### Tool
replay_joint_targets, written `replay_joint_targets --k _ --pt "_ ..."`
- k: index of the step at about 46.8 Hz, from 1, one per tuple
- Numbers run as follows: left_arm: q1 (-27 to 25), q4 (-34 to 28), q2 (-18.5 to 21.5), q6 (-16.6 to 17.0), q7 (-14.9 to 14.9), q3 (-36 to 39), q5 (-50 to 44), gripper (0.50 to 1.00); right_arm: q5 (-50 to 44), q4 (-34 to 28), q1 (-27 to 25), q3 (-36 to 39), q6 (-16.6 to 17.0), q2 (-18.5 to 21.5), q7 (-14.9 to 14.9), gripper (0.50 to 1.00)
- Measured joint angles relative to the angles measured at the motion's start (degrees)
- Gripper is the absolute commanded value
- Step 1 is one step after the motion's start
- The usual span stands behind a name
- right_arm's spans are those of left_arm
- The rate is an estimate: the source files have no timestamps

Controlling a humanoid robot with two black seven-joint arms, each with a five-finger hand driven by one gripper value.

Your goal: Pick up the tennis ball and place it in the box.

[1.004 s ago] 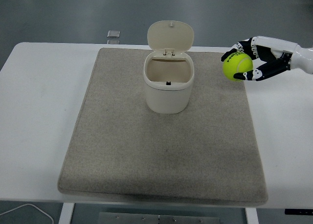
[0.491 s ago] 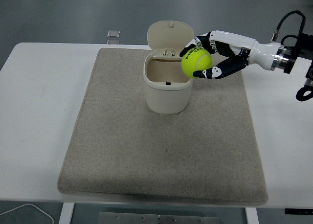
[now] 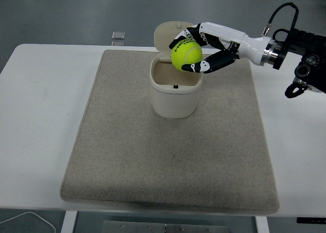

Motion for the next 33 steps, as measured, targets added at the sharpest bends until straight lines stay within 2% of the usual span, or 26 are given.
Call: replay_joint_targets --k 11,21,24,33 --pt "-0.01 0.0 0.0 0.0 0.0 0.0 0.0 0.996 -0.45 -1.71 -0.15 -0.33 -0.01 2.35 0.0 0.5" --pt "-0.01 0.0 0.0 0.0 0.0 0.0 0.0 0.996 -0.54 -4.1 -0.41 -2.1 -0.35 2.57 0.0 0.5" --pt "-0.01 0.0 0.0 0.0 0.0 -0.02 0.0 0.996 -0.54 -4.18 -0.5 -2.15 -0.8 2.57 0.0 0.562" --pt "-0.01 0.0 0.0 0.0 0.0 -0.01 0.0 0.996 -0.52 -4.19 -0.71 -2.2 -0.93 2.58 0.0 0.67"
